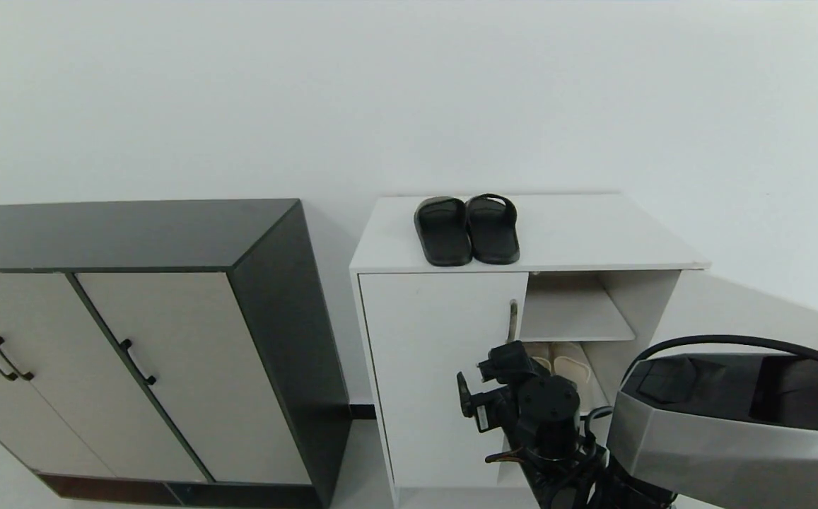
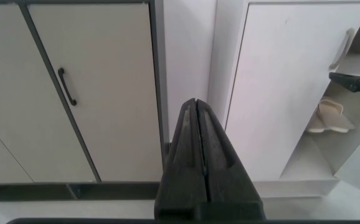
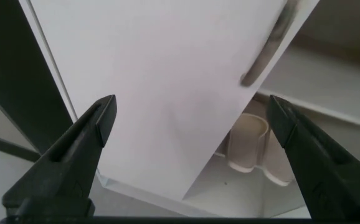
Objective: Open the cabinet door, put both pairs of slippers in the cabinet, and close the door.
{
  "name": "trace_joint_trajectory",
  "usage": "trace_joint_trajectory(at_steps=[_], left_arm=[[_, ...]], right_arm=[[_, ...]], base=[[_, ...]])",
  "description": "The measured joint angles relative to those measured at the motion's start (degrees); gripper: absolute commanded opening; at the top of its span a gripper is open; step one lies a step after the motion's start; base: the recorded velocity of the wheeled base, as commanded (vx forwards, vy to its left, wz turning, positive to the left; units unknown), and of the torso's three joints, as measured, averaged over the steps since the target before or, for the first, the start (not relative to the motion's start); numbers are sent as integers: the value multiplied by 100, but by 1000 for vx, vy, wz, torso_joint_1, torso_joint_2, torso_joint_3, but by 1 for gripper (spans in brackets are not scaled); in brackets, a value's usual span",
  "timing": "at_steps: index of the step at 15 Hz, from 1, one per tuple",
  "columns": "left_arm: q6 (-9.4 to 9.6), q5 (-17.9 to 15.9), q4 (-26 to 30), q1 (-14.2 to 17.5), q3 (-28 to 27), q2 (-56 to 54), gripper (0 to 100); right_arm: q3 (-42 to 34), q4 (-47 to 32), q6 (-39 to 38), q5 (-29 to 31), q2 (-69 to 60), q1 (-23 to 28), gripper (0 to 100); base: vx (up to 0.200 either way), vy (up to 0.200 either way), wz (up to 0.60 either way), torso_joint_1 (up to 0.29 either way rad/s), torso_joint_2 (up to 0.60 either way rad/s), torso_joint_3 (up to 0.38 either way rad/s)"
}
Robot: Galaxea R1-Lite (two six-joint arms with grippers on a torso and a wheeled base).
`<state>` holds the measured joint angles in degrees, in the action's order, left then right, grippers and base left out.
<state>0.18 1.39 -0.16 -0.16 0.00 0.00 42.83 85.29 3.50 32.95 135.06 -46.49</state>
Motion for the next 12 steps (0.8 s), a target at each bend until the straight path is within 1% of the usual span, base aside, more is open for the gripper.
trace_joint_trajectory(at_steps=[6, 8, 10, 12], left_arm=[[0, -5, 0, 2, 0, 0, 0], [2, -2, -2, 2, 0, 0, 0], [4, -2, -2, 0, 0, 0, 0], [-5, 5, 0, 0, 0, 0, 0]], right_arm=[[6, 24, 6, 6, 5, 28, 100], [-11, 372, 110, 2, 55, 11, 100], [-49, 466, 218, -206, 157, 9, 100], [-50, 468, 222, -340, 271, 66, 100]], base=[[0, 0, 0, 255, -581, -330], [0, 0, 0, 254, -554, -305], [0, 0, 0, 144, -313, -161], [0, 0, 0, 21, -35, -21]])
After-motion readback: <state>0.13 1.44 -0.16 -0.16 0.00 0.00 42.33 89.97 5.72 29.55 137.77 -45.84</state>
